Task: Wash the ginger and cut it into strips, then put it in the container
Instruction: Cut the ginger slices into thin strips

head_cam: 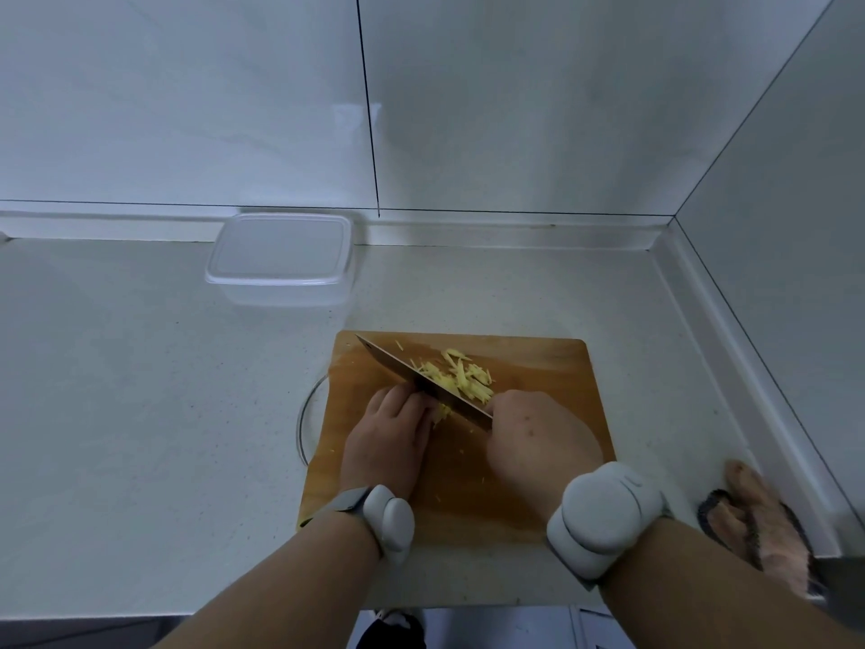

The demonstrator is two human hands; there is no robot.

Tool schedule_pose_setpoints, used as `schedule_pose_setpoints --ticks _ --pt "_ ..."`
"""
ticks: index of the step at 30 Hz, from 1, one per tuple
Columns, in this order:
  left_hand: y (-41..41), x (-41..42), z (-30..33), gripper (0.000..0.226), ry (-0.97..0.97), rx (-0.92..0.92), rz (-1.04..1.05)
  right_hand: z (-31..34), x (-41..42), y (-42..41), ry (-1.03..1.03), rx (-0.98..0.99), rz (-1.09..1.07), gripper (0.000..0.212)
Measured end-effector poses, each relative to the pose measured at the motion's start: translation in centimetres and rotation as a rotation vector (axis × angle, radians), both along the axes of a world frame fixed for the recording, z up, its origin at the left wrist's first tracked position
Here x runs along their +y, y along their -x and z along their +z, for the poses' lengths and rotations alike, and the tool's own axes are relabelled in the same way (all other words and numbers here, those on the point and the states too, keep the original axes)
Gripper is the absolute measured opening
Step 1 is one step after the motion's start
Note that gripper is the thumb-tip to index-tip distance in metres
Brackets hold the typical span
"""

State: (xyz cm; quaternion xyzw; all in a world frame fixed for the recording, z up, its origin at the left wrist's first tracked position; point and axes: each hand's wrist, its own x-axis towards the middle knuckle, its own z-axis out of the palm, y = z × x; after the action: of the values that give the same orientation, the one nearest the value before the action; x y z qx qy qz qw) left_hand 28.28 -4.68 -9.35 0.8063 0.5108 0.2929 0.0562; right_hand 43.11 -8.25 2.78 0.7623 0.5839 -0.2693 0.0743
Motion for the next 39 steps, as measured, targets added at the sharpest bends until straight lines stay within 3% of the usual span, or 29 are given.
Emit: schedule_pose_setpoints --ticks 31,39 --pt "-0.1 -0.1 0.3 0.025 -0.055 -0.073 -0.022 -3.4 1.6 0.0 -0.015 0.055 0.0 0.022" --pt "-0.1 0.0 0.4 0.022 0.045 -0.086 -0.022 -3.5 1.9 0.1 -0.04 0.058 0.001 0.02"
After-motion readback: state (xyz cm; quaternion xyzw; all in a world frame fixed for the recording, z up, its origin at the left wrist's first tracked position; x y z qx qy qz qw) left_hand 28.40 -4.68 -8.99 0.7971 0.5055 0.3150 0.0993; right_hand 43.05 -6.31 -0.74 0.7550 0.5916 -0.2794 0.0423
